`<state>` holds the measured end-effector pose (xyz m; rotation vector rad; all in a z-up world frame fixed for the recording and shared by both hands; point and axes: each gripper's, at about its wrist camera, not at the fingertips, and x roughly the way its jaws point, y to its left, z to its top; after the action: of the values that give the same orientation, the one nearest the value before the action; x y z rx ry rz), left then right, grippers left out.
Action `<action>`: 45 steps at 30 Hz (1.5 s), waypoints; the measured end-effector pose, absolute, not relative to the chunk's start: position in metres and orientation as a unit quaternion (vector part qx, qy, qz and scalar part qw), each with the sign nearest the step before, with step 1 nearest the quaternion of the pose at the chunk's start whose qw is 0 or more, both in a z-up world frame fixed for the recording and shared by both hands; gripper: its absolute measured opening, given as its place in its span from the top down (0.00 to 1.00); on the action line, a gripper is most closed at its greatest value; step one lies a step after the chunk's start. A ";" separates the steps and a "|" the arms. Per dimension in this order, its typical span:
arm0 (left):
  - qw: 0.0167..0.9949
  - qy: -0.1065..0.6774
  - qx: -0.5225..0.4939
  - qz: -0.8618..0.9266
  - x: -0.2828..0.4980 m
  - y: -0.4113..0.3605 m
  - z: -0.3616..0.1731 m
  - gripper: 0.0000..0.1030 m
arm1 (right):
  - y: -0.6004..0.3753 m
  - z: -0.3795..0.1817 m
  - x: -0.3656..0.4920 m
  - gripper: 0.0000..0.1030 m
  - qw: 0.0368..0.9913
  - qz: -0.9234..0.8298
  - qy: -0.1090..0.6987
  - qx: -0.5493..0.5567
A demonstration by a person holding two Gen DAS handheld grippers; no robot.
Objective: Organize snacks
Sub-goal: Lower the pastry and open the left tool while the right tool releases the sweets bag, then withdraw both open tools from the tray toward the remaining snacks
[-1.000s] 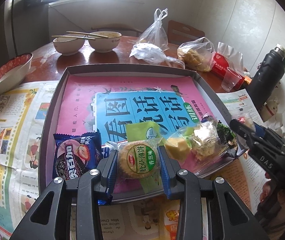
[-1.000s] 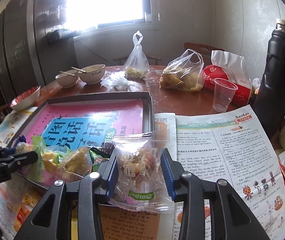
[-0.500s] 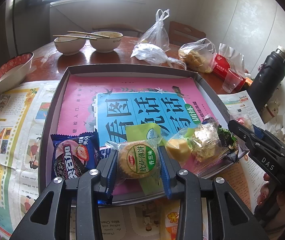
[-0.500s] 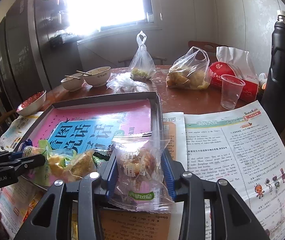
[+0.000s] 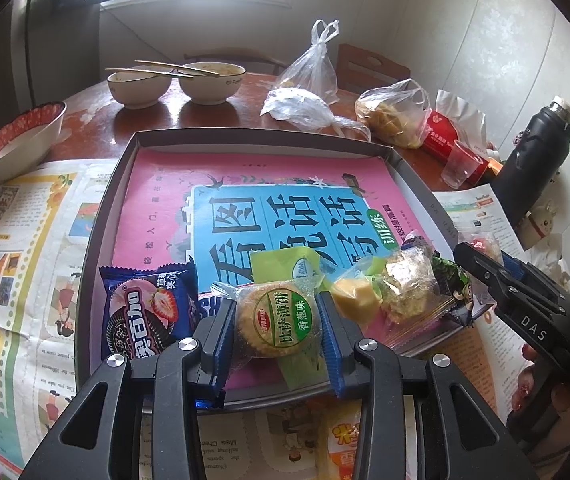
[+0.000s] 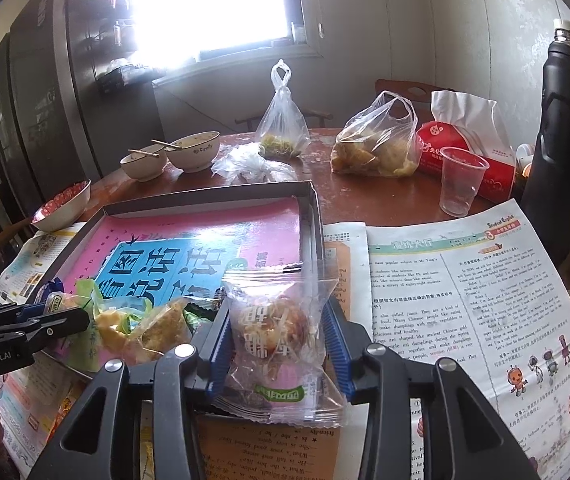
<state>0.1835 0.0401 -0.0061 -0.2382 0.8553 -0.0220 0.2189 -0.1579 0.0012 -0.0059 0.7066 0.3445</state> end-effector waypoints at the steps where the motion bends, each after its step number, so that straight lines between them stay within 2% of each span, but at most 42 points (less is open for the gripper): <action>1: 0.903 0.413 -0.116 -0.011 0.183 0.040 -0.006 0.61 | -0.158 0.001 0.219 0.58 0.924 0.168 0.345 -0.003; 8: 0.902 0.414 -0.122 -0.014 0.182 0.041 -0.004 0.61 | -0.160 0.002 0.219 0.49 0.923 0.168 0.347 0.005; 13: 0.902 0.414 -0.124 -0.016 0.180 0.042 -0.003 0.59 | -0.159 0.005 0.216 0.48 0.923 0.170 0.344 0.005; 22: 0.906 0.407 -0.117 -0.012 0.177 0.040 0.003 0.52 | -0.162 0.013 0.212 0.46 0.927 0.170 0.335 0.009; 26: 0.909 0.401 -0.114 -0.010 0.174 0.040 0.007 0.44 | -0.163 0.017 0.210 0.44 0.928 0.172 0.330 0.011; 32: 0.912 0.394 -0.116 -0.007 0.170 0.042 0.014 0.39 | -0.164 0.022 0.207 0.39 0.931 0.171 0.323 0.013; 38: 0.914 0.388 -0.120 -0.009 0.164 0.043 0.019 0.38 | -0.163 0.025 0.204 0.37 0.932 0.168 0.320 0.005; 42: 0.917 0.382 -0.115 -0.009 0.159 0.042 0.023 0.30 | -0.161 0.028 0.200 0.37 0.933 0.172 0.317 0.001; 45: 0.918 0.379 -0.115 -0.010 0.155 0.042 0.026 0.29 | -0.160 0.031 0.196 0.36 0.933 0.175 0.314 -0.002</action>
<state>0.1550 0.0417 0.0263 -0.2357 0.7793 -0.0203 0.1965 -0.1605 0.0313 -0.0037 0.6417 0.3571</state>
